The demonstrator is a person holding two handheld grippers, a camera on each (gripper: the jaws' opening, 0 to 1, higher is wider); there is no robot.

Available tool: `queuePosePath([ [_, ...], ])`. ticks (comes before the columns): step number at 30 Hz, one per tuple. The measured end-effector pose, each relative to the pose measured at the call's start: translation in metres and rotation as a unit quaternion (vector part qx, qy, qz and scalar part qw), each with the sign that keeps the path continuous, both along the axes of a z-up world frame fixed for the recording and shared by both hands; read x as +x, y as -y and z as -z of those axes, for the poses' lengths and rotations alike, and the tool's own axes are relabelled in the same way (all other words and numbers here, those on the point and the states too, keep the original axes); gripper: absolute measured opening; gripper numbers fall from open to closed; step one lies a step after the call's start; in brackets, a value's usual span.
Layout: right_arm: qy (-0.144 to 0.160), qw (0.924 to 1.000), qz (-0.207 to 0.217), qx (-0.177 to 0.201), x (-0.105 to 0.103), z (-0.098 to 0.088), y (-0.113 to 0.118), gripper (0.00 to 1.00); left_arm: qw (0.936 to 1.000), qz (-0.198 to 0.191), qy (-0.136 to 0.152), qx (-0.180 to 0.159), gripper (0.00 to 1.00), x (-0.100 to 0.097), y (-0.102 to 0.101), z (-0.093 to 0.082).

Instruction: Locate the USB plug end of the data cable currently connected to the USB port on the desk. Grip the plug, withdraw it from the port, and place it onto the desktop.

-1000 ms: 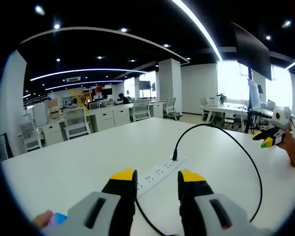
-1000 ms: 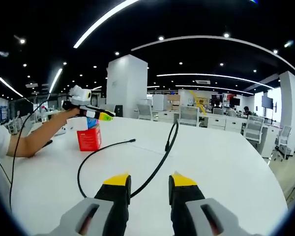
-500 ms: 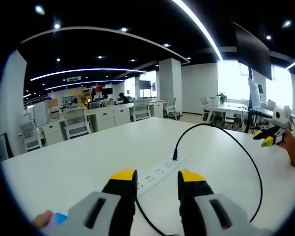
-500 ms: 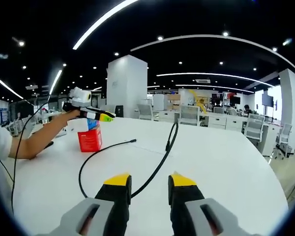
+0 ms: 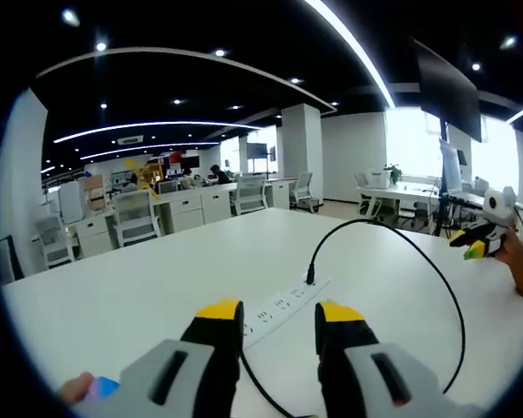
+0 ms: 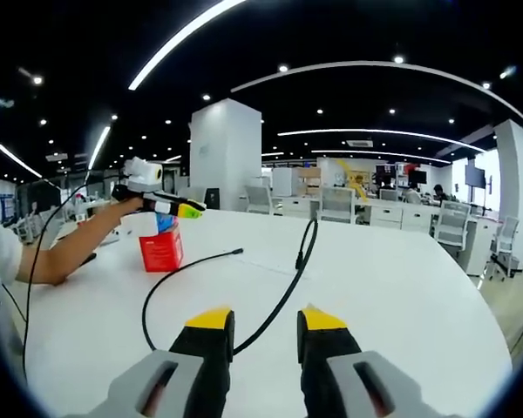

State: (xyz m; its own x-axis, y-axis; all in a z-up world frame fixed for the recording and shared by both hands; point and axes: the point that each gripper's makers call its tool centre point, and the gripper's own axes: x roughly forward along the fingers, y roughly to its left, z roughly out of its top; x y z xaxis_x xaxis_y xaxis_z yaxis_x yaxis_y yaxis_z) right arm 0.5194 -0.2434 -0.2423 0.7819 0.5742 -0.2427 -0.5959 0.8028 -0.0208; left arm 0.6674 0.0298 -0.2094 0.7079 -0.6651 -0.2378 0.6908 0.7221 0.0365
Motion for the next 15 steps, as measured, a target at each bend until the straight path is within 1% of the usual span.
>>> queuePosePath([
  [4,0.003,1.0000,-0.003,-0.005,0.0006,0.0002,-0.0021,0.32,1.0000,0.000,-0.001,0.000,0.33,-0.0017,0.0006,0.0011],
  [9,0.001,1.0000,0.001,-0.009,0.0028,0.0024,-0.0018,0.32,1.0000,0.000,-0.002,0.002,0.33,0.0012,-0.0001,0.0016],
  [15,0.004,1.0000,0.001,-0.003,0.0031,0.0003,-0.0030,0.31,1.0000,0.000,-0.002,0.002,0.33,0.0059,-0.0011,0.0003],
])
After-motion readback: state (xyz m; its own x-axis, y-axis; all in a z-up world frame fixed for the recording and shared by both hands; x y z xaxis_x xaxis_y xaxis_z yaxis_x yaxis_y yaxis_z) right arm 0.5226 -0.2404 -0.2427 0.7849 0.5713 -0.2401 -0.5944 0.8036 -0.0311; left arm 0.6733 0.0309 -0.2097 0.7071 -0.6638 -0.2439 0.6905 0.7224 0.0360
